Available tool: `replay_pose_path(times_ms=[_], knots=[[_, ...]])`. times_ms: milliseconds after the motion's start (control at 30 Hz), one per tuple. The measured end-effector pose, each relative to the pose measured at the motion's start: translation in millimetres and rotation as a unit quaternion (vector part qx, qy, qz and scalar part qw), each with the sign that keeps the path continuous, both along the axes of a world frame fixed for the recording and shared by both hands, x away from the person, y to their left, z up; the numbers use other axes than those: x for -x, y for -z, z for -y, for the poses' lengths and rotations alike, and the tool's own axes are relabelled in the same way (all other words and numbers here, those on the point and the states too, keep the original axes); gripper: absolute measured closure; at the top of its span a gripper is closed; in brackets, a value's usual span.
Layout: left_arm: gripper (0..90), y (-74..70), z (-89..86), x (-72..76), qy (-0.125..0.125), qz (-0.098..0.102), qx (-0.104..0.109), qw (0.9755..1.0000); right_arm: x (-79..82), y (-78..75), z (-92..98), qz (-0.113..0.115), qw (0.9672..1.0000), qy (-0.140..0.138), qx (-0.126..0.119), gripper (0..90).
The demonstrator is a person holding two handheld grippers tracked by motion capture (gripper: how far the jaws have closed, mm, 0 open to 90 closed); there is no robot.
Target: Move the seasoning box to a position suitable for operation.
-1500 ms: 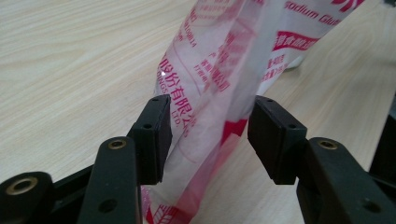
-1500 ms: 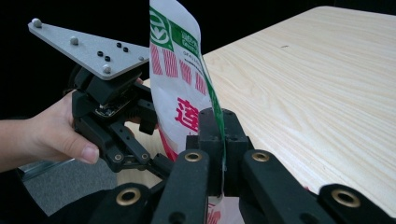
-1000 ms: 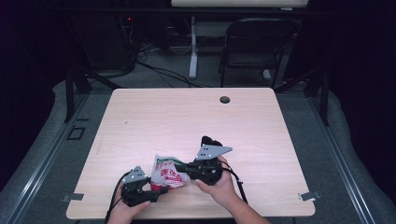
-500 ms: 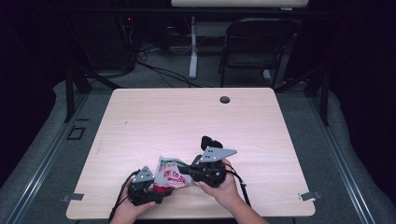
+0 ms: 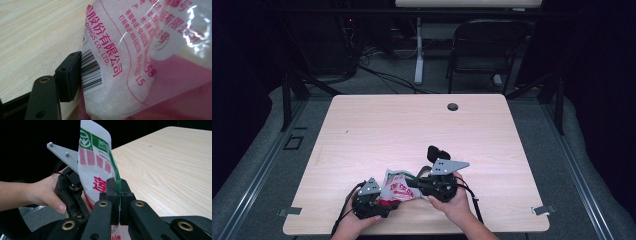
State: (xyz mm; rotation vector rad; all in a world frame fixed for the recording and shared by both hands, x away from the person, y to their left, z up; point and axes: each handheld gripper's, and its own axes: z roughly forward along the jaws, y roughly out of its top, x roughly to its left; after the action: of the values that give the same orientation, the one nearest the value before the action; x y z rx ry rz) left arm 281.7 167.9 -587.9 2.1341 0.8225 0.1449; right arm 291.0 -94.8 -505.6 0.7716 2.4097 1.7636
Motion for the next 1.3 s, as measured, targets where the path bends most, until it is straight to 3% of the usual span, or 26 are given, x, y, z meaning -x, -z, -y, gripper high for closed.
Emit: replay_pose_path(times_ms=[100,267,500,833,1033,1100,1300], knots=[[33.5,0.2,1.5,-0.3,0.002,0.003,-0.002,1.0000,0.6,0.8,1.8,0.000,1.0000,0.001,0.000,89.7],[33.4,0.3,7.7,1.4,0.000,0.026,-0.027,0.9993,2.2,1.7,4.1,0.001,1.0000,0.003,0.001,89.4],[33.6,0.6,10.3,0.7,0.005,0.032,-0.032,0.9990,3.8,3.7,6.4,-0.001,1.0000,0.006,-0.002,89.0],[31.9,0.4,9.0,-1.9,0.006,0.018,-0.020,0.9996,5.5,5.9,10.2,0.002,1.0000,0.005,0.003,88.6],[30.1,0.7,16.3,0.5,0.009,0.044,-0.051,0.9977,6.9,6.2,10.7,0.002,1.0000,0.006,0.005,88.4],[31.2,0.2,16.9,1.2,0.012,0.050,-0.061,0.9968,7.1,6.4,10.7,0.002,1.0000,0.006,0.004,88.4],[38.7,0.1,15.5,1.2,0.012,0.053,-0.056,0.9969,7.4,6.4,10.6,0.002,1.0000,0.007,0.004,88.3]])
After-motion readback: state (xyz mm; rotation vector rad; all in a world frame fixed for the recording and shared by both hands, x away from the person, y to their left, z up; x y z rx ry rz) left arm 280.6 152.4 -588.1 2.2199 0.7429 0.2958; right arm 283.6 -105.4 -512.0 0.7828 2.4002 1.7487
